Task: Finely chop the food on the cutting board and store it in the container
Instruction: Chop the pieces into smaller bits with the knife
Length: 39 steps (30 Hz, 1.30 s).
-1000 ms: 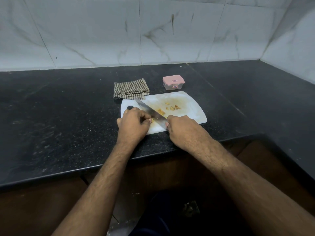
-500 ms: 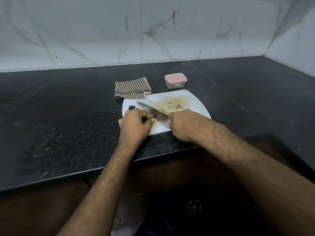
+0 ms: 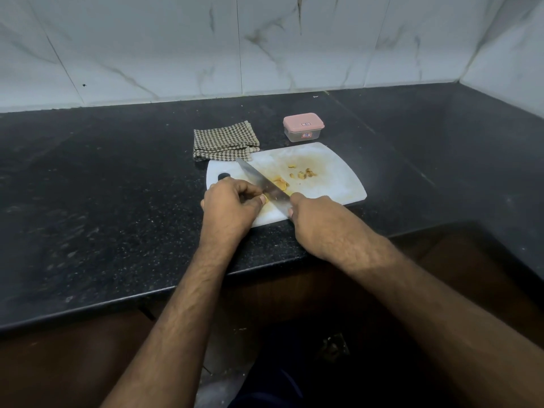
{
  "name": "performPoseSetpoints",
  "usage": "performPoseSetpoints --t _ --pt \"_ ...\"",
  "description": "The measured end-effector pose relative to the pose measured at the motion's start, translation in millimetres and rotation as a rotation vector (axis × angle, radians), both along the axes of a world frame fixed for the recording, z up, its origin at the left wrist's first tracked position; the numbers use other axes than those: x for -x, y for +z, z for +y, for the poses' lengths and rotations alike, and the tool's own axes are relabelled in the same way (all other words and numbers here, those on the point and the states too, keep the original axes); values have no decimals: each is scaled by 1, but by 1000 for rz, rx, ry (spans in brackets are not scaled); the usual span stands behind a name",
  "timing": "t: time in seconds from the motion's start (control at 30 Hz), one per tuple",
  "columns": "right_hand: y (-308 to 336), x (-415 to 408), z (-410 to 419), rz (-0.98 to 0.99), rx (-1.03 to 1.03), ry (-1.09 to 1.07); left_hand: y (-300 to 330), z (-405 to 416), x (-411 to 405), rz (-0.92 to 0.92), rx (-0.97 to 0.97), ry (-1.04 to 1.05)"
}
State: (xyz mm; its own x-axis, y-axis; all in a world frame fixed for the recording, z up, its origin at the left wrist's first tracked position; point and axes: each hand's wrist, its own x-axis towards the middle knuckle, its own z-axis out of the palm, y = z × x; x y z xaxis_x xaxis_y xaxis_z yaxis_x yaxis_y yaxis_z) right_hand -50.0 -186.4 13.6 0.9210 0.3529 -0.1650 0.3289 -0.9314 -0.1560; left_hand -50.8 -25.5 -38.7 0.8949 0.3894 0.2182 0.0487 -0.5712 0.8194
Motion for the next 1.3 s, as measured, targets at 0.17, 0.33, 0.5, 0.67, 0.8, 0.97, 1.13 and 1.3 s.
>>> performPoseSetpoints --t 0.17,0.33,0.5,0.67,0.8,0.97,1.13,1.3 --pt "-7 7 -8 -8 -112 -12 3 -1 2 21 15 32" --pt "-8 8 -10 -21 -96 -10 2 -2 3 25 -5 27" --pt "-6 7 -5 -41 -36 -15 1 -2 2 20 -24 28" --pt "-4 2 -3 -23 -6 6 -1 0 0 25 -35 26" --pt "1 0 1 -27 36 32 -1 -1 0 18 -36 24" --pt "8 -4 6 -8 72 57 -1 1 0 33 -38 24" --pt "2 1 5 -20 52 10 -2 1 -1 33 -21 24" --pt "-8 9 4 -34 -34 -39 -4 2 -2 31 -34 26"
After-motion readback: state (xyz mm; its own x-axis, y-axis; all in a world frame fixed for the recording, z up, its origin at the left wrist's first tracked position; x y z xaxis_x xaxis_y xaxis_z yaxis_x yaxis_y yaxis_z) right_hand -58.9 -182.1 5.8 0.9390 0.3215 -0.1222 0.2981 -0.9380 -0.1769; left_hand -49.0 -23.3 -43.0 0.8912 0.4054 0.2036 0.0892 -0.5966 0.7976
